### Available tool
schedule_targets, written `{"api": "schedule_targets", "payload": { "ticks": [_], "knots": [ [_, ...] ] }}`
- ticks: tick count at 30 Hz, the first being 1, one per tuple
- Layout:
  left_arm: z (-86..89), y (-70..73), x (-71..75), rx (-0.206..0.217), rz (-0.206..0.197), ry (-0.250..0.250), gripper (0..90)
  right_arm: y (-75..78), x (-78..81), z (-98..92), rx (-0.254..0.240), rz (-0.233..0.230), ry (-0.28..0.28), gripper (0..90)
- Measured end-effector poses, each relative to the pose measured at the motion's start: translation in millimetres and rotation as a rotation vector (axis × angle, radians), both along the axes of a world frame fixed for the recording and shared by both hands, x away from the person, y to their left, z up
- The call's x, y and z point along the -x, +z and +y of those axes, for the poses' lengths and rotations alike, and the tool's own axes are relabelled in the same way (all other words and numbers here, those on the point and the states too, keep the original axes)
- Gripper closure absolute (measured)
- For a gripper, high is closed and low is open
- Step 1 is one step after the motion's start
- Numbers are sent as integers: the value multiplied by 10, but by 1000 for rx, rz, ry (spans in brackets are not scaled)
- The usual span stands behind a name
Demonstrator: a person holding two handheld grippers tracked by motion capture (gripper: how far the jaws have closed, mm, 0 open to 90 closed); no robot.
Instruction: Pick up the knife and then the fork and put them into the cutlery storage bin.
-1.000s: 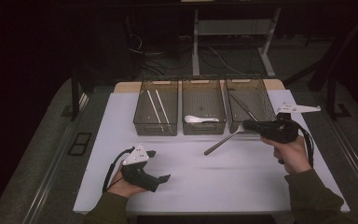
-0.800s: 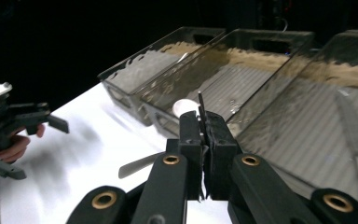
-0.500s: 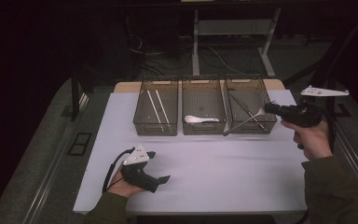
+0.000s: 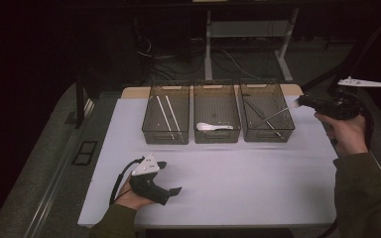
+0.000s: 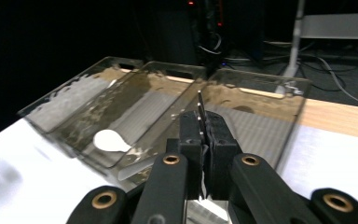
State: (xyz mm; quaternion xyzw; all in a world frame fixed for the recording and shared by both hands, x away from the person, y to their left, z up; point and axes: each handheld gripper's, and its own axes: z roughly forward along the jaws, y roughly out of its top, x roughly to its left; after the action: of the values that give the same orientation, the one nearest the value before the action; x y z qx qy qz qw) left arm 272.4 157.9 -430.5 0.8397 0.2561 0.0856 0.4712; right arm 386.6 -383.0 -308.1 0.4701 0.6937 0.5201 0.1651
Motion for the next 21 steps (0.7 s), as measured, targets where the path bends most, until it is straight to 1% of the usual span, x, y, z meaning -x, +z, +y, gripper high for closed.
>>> {"api": "schedule_targets", "payload": {
  "ticks": [2,4,10,13,16,21],
  "knots": [
    [-6,0,-1,-5,-3,-5,0,-2,-60,-25,11,14,-10,869],
    [-7,-1,-3,-7,-5,-8,0,-17,-125,-27,33,26,-23,869],
    [-7,-4,-9,-2,-10,-12,0,-116,-317,55,78,78,-22,869],
    [-8,-8,-28,-2,-17,-18,0,-174,-384,100,89,104,-10,869],
    [-13,-13,-49,-1,-17,-20,0,-225,-437,160,132,130,0,869],
    [-29,-19,-76,-5,-22,-34,0,-292,-495,241,156,167,25,869]
  ]
}}
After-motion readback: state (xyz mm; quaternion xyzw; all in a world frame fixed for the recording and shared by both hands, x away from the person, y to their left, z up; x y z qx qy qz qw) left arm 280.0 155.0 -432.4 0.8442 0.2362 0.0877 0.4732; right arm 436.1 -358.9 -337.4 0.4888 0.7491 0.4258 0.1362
